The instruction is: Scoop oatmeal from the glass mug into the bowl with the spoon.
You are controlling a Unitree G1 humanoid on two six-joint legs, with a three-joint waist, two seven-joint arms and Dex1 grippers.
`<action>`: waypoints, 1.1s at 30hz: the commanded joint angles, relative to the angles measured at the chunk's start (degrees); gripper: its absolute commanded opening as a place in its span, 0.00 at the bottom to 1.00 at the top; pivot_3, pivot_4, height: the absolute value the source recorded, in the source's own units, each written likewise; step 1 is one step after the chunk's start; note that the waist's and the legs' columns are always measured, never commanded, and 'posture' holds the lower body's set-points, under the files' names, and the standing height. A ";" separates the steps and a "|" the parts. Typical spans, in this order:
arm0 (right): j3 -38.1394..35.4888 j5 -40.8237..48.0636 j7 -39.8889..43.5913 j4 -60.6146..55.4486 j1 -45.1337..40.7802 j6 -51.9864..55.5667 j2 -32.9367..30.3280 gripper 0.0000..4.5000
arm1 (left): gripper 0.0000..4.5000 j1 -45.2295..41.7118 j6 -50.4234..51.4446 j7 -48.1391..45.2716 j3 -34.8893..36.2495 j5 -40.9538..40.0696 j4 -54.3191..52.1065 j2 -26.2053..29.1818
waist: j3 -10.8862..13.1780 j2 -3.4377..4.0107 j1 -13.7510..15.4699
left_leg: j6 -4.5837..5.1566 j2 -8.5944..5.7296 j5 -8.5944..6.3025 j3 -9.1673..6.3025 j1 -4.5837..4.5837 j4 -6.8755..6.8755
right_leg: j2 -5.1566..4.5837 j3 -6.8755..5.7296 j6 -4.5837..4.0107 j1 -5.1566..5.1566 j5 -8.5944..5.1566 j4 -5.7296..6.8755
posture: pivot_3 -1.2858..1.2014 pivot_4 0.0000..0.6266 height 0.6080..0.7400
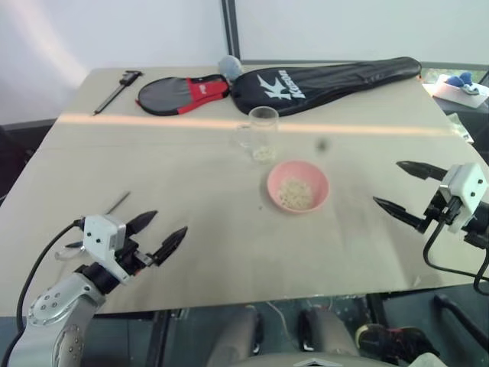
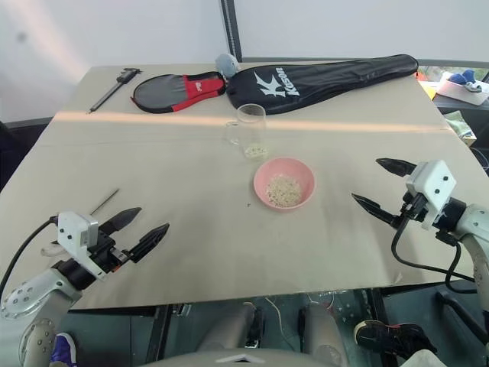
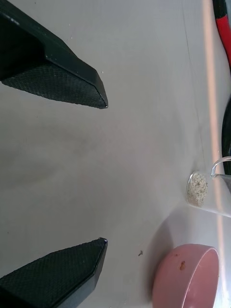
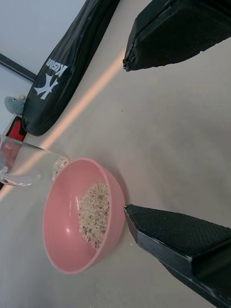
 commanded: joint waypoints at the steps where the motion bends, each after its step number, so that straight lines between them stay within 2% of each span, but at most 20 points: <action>1: -0.85 0.63 -0.27 -0.81 -0.76 -0.30 -0.28 1.00 | 1.00 -1.26 -0.70 0.44 1.27 -0.88 -0.25 -0.22 | 0.00 0.00 0.00 | 0.00 0.00 0.00 0.00 0.00 0.00 | 0.00 0.00 0.00 0.00 0.00 0.00 | 0.52 0.24 1.00; 13: 0.04 -2.67 -3.10 0.76 -2.81 -4.96 2.38 1.00 | 1.00 -7.00 1.76 4.28 1.11 -2.84 2.27 -2.49 | 0.00 0.00 -0.04 | -0.18 -0.01 0.11 0.00 0.00 0.01 | 0.01 -0.02 0.01 0.01 0.01 0.00 | 0.52 0.24 1.00; 17: 0.29 0.16 -0.95 0.45 -3.39 -3.58 2.43 1.00 | 1.00 -8.74 3.64 8.11 1.95 -2.60 2.65 -2.78 | 0.00 0.00 -0.03 | -0.19 -0.01 0.11 0.00 0.01 0.02 | 0.01 -0.02 0.01 0.01 0.01 0.02 | 0.52 0.24 1.00; 21: 1.46 6.84 3.39 -2.38 -4.67 -1.40 2.55 1.00 | 1.00 -11.84 6.39 11.72 4.71 -4.32 4.54 -1.99 | 0.00 0.00 -0.06 | -0.19 -0.01 0.11 -0.01 0.01 0.02 | 0.01 -0.02 0.01 0.01 0.01 0.03 | 0.52 0.24 1.00; 24: 2.96 13.23 8.32 -7.71 -4.76 -0.67 2.86 1.00 | 1.00 -13.45 10.91 13.20 5.89 -2.77 7.23 2.53 | 0.01 -0.02 -0.09 | -0.19 0.00 0.11 -0.02 0.00 0.01 | 0.03 -0.03 0.01 0.00 0.01 0.02 | 0.52 0.24 1.00; 27: 4.47 18.12 8.95 -11.72 -5.94 1.85 3.31 1.00 | 1.00 -13.94 13.27 11.01 5.94 -1.55 10.67 7.64 | 0.02 0.00 -0.16 | -0.17 0.01 0.10 -0.03 0.01 0.00 | 0.06 -0.03 0.01 -0.01 0.01 0.03 | 0.52 0.24 1.00; 33: 5.44 21.88 8.71 -14.51 -7.32 4.15 3.70 1.00 | 1.00 -15.24 10.19 0.89 6.14 1.72 22.74 17.26 | 0.04 -0.05 -0.04 | -0.16 0.00 0.09 -0.04 -0.01 0.00 | 0.02 -0.04 0.00 -0.01 0.01 0.00 | 0.52 0.24 1.00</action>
